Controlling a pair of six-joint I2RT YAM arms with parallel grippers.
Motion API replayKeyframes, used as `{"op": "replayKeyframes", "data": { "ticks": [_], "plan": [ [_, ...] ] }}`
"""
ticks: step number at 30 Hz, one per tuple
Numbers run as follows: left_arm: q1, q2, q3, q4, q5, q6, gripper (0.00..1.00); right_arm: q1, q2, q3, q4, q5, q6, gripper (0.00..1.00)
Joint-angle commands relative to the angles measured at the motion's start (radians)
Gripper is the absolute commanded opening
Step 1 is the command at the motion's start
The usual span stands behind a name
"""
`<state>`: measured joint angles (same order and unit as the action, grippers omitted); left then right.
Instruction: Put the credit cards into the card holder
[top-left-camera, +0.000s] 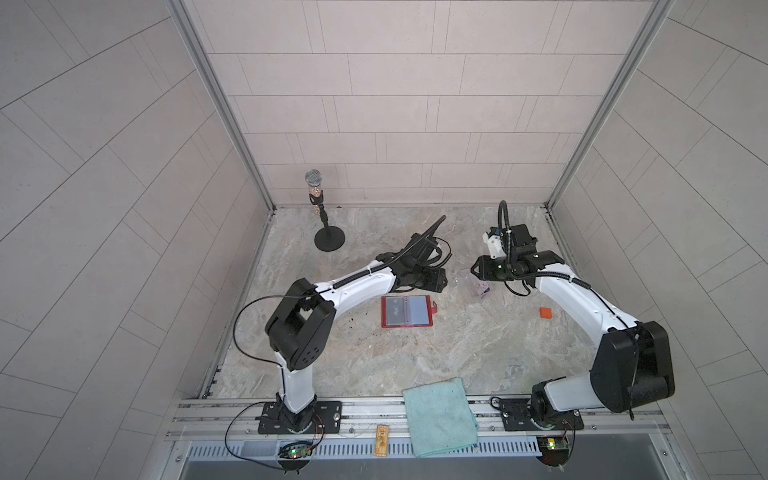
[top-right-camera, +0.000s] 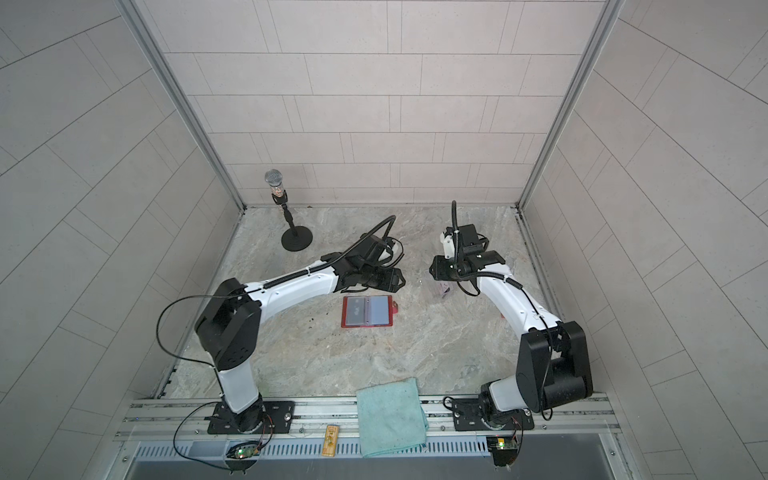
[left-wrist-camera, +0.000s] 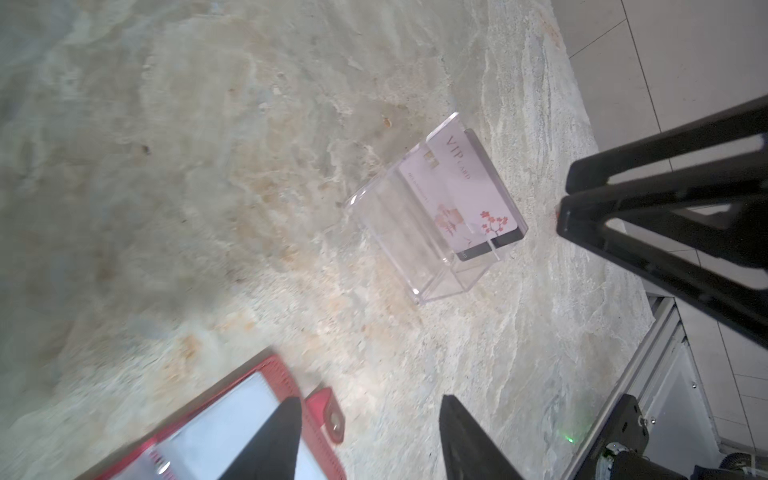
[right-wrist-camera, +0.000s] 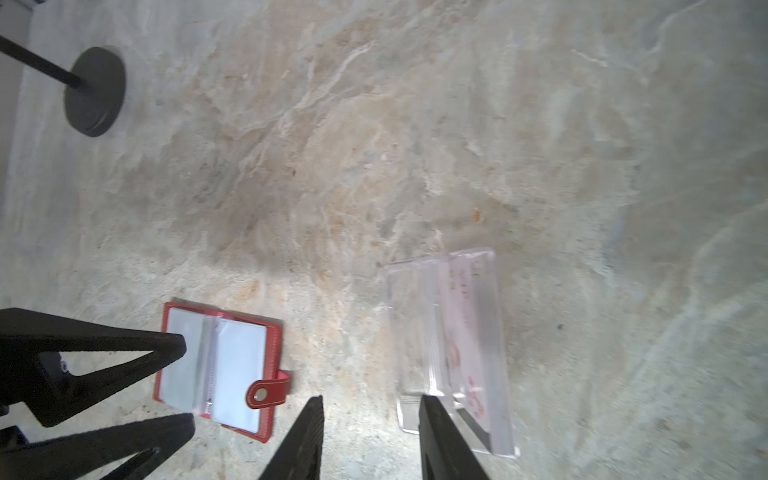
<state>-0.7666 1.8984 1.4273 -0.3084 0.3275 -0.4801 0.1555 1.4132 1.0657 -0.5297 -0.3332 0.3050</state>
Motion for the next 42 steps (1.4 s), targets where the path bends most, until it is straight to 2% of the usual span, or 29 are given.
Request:
{"op": "replayKeyframes", "data": {
  "ticks": [1,6,11,14,29,37,42],
  "plan": [
    [-0.017,0.081,0.105,-0.03,0.043,-0.045,0.6,-0.024,-0.023,-0.018,-0.052,0.063,-0.077,0.43],
    [-0.019,0.222,0.239,-0.046,0.071,-0.101,0.63,-0.071,0.02,-0.006,-0.059,0.06,-0.084,0.49],
    [-0.019,0.301,0.312,-0.042,0.087,-0.14,0.65,-0.079,0.091,0.027,-0.09,0.012,-0.081,0.58],
    [-0.017,0.343,0.346,-0.037,0.103,-0.159,0.65,-0.079,0.143,0.058,-0.12,0.005,-0.089,0.6],
    [0.0,0.468,0.461,-0.057,0.172,-0.191,0.64,-0.081,0.242,0.101,-0.124,0.061,-0.096,0.61],
    [0.001,0.501,0.481,-0.088,0.171,-0.193,0.61,-0.082,0.286,0.118,-0.122,0.072,-0.101,0.6],
    [0.001,0.512,0.484,-0.132,0.134,-0.19,0.61,-0.081,0.302,0.12,-0.123,0.093,-0.107,0.59]
  ]
}}
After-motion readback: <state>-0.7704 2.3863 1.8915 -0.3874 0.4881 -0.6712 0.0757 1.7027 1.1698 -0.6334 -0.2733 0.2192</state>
